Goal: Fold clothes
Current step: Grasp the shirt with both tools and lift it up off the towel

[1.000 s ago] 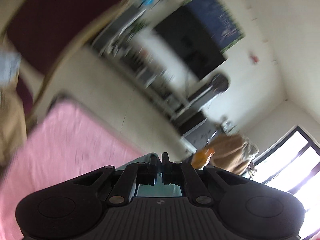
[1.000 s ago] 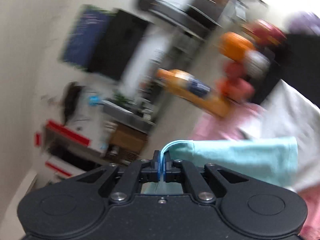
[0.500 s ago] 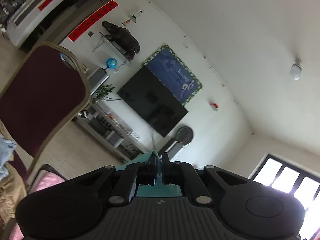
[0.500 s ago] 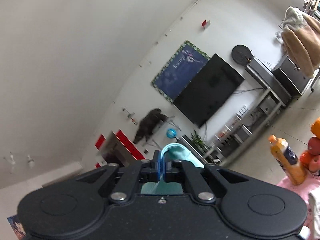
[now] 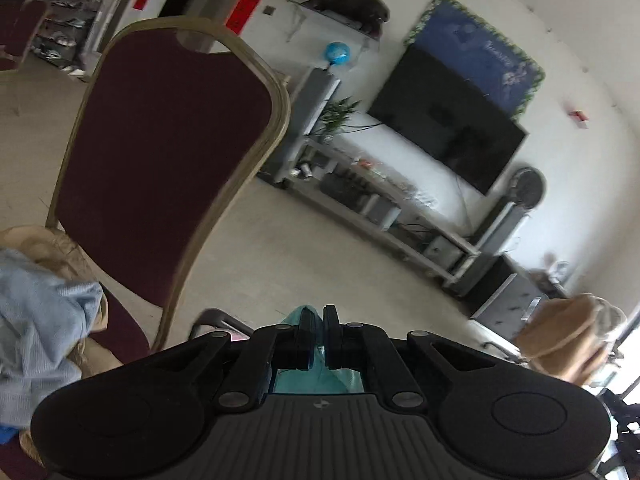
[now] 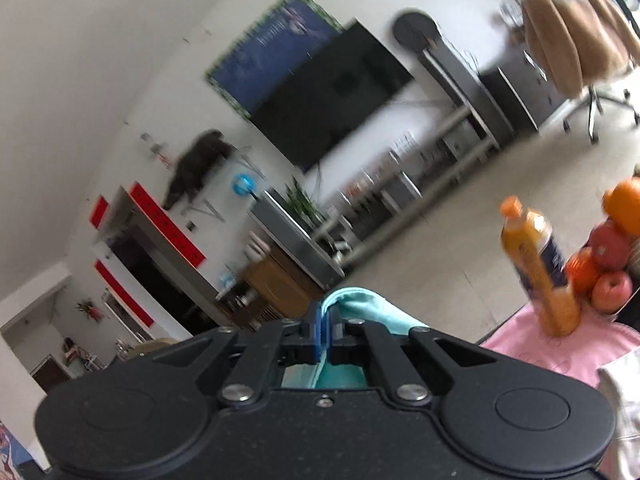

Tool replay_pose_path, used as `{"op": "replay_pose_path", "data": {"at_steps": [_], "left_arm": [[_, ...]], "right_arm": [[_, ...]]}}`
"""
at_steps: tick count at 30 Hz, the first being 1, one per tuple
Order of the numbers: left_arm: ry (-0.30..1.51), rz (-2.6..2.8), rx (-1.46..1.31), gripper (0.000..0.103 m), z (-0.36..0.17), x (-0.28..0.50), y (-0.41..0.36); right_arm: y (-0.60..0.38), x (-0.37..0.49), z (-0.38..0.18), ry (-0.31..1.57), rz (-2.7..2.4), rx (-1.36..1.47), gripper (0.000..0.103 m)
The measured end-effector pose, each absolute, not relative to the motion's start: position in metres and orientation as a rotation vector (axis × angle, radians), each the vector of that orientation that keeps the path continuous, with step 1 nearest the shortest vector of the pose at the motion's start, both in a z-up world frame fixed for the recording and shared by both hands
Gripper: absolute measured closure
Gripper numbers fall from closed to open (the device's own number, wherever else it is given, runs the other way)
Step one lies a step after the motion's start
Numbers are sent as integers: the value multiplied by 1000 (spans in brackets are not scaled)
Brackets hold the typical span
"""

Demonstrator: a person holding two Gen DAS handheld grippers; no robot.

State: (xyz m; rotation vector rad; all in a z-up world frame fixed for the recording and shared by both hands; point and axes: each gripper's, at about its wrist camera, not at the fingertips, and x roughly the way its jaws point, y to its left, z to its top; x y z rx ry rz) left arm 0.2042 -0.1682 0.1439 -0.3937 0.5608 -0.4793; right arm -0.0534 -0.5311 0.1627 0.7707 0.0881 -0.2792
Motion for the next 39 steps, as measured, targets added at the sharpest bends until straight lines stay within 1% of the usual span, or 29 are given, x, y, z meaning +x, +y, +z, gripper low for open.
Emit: {"op": "replay_pose_path", "data": {"at_steps": [2, 5, 6, 8, 10, 13, 16, 19, 22, 23, 25, 28, 32, 36, 38, 39], "left_arm": [[450, -509, -386, 101, 170, 196, -169], [294, -553, -339, 101, 200, 166, -164], [279, -564, -327, 101, 200, 157, -161], [320, -592, -322, 101, 182, 148, -158], [418, -606, -325, 101, 148, 144, -154], [619, -610, -335, 101, 68, 141, -148], [791, -561, -316, 101, -13, 137, -145], [943, -487, -290, 101, -90, 133, -144], [1037, -415, -260, 101, -138, 135, -140], [1066, -398, -256, 101, -148, 134, -141], [1074, -392, -252, 101, -150, 131, -139], [1058, -397, -254, 101, -142, 124, -133], [982, -423, -297, 101, -112, 113, -130], [963, -436, -341, 101, -99, 105, -122], [936, -456, -367, 101, -87, 101, -116], [900, -466, -371, 101, -73, 101, -117]], "right_arm": [[-532, -38, 173, 61, -283, 737, 101], [-517, -56, 206, -39, -274, 611, 101], [-514, -67, 210, -50, -282, 580, 101], [-509, -85, 212, -45, -297, 542, 101], [-517, -93, 186, 64, -323, 581, 101], [-530, -99, 128, 269, -351, 669, 101], [-538, -103, 48, 478, -385, 772, 101], [-536, -104, -31, 642, -423, 860, 101], [-523, -108, -97, 780, -460, 923, 101], [-520, -110, -110, 812, -464, 937, 101], [-514, -117, -127, 854, -475, 947, 101], [-504, -122, -126, 864, -469, 934, 101], [-508, -121, -107, 830, -450, 901, 101], [-508, -133, -84, 791, -417, 906, 101], [-510, -136, -74, 740, -385, 922, 101], [-509, -141, -63, 699, -360, 928, 101]]}}
